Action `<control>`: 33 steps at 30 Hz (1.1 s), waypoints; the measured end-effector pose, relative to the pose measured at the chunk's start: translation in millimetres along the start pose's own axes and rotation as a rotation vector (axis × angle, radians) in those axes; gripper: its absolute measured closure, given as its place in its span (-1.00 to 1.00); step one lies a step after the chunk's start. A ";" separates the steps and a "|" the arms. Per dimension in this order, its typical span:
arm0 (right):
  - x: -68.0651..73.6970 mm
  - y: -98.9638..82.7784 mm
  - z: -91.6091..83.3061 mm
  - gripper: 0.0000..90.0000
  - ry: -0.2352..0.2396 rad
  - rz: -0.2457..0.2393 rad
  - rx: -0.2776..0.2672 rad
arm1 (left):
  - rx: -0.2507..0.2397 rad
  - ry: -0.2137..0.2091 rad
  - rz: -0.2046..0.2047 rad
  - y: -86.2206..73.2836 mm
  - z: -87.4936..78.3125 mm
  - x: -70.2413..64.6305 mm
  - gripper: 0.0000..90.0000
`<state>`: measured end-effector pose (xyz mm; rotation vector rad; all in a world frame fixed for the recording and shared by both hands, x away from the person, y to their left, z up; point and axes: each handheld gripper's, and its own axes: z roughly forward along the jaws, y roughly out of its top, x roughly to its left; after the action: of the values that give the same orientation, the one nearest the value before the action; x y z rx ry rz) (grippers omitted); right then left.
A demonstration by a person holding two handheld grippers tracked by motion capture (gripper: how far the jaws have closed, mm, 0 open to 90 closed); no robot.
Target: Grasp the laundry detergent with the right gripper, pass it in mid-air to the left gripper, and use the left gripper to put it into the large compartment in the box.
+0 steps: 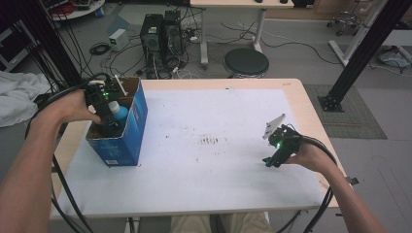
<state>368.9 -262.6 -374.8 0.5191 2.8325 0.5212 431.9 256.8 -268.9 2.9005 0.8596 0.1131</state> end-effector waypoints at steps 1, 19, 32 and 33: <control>0.0 0.0 0.1 -0.73 -0.001 -0.002 -0.001 | -0.004 0.003 -0.004 -0.3 -1.2 -0.3 -0.43; 1.5 0.7 -1.0 -0.73 0.002 -0.006 -0.001 | -0.034 0.044 -0.024 -5.1 -32.9 -2.3 -0.55; 2.6 3.8 -0.8 -0.73 0.003 -0.011 0.001 | -0.062 0.112 0.083 26.2 -70.2 -31.4 -0.62; 2.9 4.5 -0.8 -0.73 0.003 -0.012 0.002 | -0.061 0.113 0.091 29.1 -71.5 -33.8 -0.62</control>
<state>367.4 -257.8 -372.8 0.5015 2.8376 0.5172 411.9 220.4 -195.6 2.8991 0.7265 0.3088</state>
